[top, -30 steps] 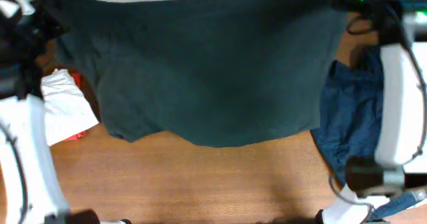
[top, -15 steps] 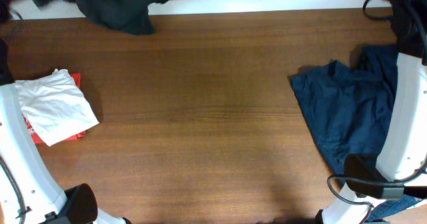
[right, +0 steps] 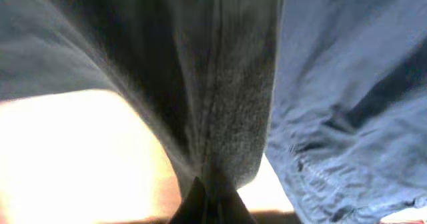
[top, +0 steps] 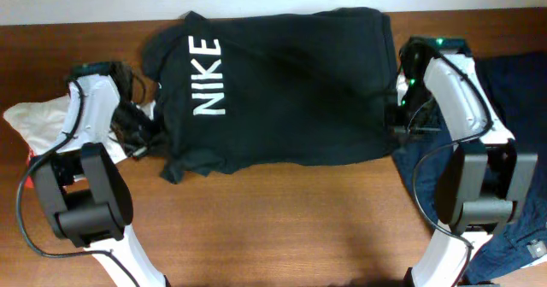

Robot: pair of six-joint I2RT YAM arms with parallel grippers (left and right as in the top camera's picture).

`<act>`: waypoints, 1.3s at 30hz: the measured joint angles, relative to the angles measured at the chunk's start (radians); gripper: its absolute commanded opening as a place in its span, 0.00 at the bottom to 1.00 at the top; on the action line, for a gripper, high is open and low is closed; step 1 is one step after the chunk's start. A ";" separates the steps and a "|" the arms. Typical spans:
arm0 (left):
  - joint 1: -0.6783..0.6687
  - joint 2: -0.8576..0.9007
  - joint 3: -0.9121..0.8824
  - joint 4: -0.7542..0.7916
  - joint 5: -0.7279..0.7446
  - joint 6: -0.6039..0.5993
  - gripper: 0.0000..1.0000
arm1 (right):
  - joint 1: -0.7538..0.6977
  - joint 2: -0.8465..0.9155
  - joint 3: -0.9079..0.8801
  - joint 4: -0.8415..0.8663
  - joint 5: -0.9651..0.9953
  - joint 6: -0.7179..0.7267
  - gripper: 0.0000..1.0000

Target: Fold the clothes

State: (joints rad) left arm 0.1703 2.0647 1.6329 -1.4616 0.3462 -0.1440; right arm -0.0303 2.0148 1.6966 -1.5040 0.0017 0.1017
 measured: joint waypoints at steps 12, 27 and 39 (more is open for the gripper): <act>0.153 -0.309 -0.161 -0.042 -0.196 0.013 0.00 | -0.087 -0.016 -0.066 -0.089 0.117 0.087 0.04; 0.164 -0.547 -0.413 -0.047 -0.190 0.013 0.00 | -0.179 -0.309 -0.490 0.064 0.091 0.127 0.03; 0.165 -0.618 -0.492 0.462 -0.007 0.008 0.00 | -0.179 -0.359 -0.498 0.487 -0.111 0.070 0.04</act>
State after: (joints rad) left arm 0.3351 1.4467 1.1404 -1.0000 0.3389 -0.1356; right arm -0.2089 1.6558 1.1984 -1.0168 -0.1089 0.1715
